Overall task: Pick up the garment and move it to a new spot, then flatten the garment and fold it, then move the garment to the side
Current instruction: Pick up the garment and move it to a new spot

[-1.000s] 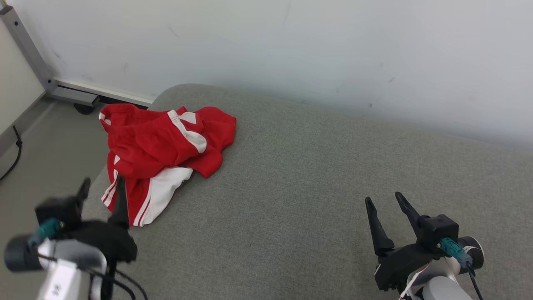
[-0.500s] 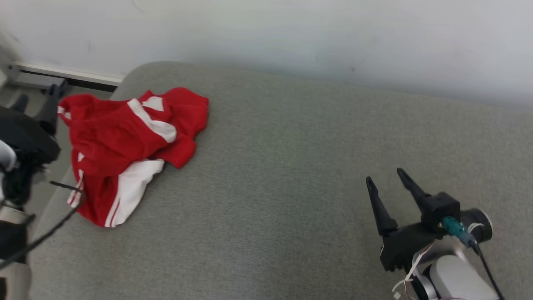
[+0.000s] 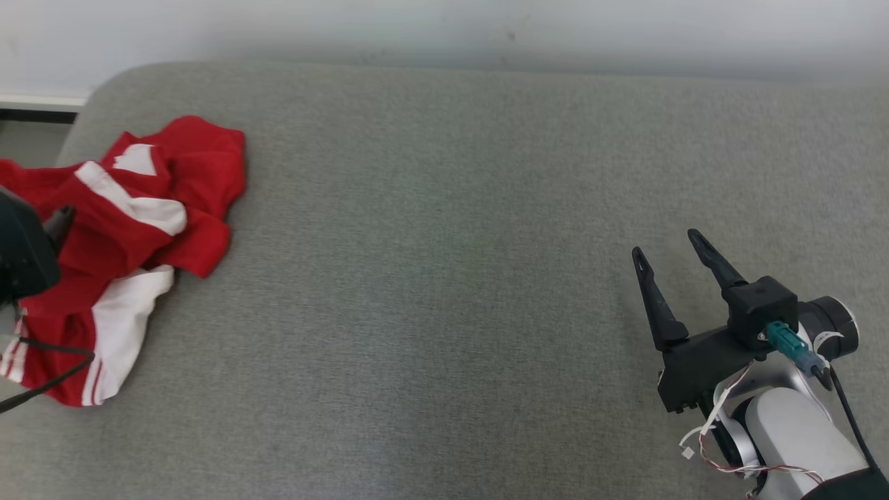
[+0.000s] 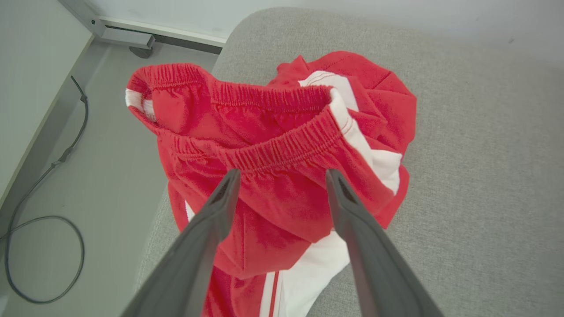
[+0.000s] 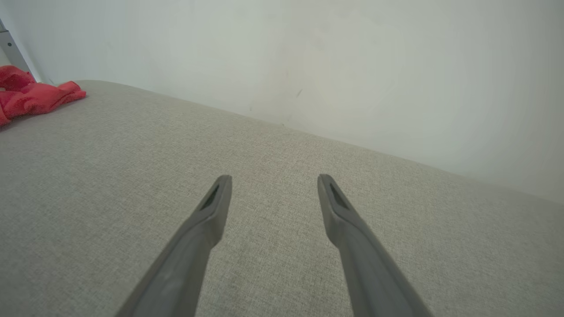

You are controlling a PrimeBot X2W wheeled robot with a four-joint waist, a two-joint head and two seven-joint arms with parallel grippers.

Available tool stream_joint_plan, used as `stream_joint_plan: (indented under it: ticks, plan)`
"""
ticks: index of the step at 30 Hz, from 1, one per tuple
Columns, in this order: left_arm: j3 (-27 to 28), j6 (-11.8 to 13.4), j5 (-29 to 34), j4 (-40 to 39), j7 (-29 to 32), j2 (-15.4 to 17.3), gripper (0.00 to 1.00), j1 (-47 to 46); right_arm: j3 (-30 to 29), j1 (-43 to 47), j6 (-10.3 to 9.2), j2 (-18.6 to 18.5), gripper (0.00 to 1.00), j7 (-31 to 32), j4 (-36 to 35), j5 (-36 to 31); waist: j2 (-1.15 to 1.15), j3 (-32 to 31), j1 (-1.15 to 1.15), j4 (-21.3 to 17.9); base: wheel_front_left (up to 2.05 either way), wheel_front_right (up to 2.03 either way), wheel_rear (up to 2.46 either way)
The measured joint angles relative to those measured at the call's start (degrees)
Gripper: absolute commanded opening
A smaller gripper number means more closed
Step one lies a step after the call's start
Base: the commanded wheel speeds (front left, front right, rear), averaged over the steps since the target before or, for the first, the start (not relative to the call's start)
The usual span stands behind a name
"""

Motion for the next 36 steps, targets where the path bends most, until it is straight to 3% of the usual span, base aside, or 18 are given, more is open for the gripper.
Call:
stream_joint_plan:
  ticks: [13, 14, 15, 16, 27, 36]
  plan:
    - [-7.9, 0.0, -0.9, 3.7, 2.5, 1.6, 1.00, -1.5, -0.8, -0.8, -0.09, -0.6, 1.00, 1.9, -2.9, -0.9, 0.00, 5.5, 0.00, -3.4, 0.00, 0.00, 0.00]
    - [-9.3, 0.0, -0.9, 3.6, 2.5, 1.7, 0.88, -1.7, -0.8, -0.8, -0.10, -0.7, 1.00, 1.9, -2.9, -0.9, 0.00, 5.8, 0.00, -3.5, 0.00, 0.00, 0.00]
    - [-10.3, 0.0, -0.9, 3.4, 2.3, 1.8, 0.17, -1.8, -0.9, -0.8, -0.10, -0.7, 1.00, 2.0, -2.9, -0.9, 0.00, 6.0, 0.00, -3.5, 0.00, 0.00, 0.00]
    - [-11.0, 0.0, -1.0, 3.4, 2.0, 1.8, 0.00, -2.1, -1.0, -0.8, -0.11, -0.8, 1.00, 2.0, -3.0, -0.9, 0.00, 6.2, 0.00, -3.5, 0.00, 0.00, 0.00]
    - [-18.8, 0.0, -2.4, 0.7, -5.1, 3.7, 0.00, -7.8, -1.3, -1.2, -0.16, -0.5, 1.00, 2.4, -2.1, -0.9, -0.01, 5.3, -0.01, -2.6, 0.00, 0.00, 0.00]
    - [-24.8, 0.0, -6.9, -5.3, -12.9, 2.0, 0.00, -10.9, -1.3, -1.2, -0.16, 1.5, 1.00, 1.3, 1.1, 0.3, 0.00, 2.3, -0.01, -2.5, 0.00, 0.00, 0.00]
